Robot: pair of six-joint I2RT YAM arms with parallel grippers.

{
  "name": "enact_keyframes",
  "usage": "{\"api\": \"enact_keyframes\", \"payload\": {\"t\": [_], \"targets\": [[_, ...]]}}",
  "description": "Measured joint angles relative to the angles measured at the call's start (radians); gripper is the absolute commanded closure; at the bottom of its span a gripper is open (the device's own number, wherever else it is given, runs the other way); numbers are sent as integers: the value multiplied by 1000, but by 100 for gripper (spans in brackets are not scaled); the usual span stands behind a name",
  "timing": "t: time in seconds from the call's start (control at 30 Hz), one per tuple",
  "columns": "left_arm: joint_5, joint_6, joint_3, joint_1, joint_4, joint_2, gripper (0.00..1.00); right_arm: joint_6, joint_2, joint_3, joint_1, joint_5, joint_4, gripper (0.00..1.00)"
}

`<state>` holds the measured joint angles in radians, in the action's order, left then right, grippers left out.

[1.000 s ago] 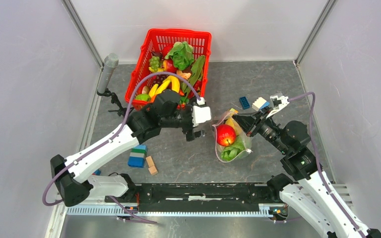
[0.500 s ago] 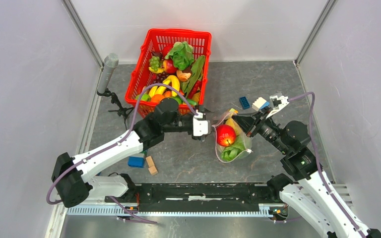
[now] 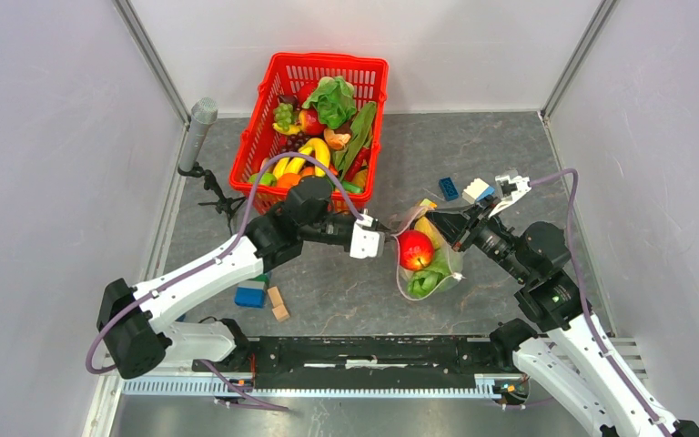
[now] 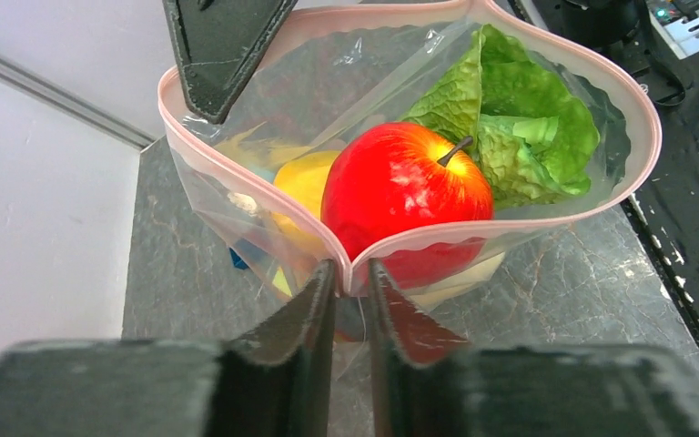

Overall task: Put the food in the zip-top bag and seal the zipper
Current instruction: Adjust the zipper food storage bag at the center of the board.

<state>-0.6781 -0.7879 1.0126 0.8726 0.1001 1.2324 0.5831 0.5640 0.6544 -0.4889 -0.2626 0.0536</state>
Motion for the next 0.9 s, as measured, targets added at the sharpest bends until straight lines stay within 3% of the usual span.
{"api": "enact_keyframes", "payload": {"t": [0.1, 0.13, 0.4, 0.63, 0.7, 0.9], "targets": [[-13, -10, 3, 0, 11, 1, 96, 4, 0, 0, 0, 0, 0, 92], [-16, -12, 3, 0, 11, 1, 98, 5, 0, 0, 0, 0, 0, 92], [-33, -1, 3, 1, -6, 1, 98, 6, 0, 0, 0, 0, -1, 88], [48, 228, 57, 6, -55, 0, 98, -93, 63, 129, 0, 32, 106, 78], [62, 279, 92, 6, -57, 2, 98, -138, 91, 190, 1, 55, 146, 71], [104, 407, 231, 6, -31, 76, 98, -277, 155, 343, 0, 151, 272, 33]]}}
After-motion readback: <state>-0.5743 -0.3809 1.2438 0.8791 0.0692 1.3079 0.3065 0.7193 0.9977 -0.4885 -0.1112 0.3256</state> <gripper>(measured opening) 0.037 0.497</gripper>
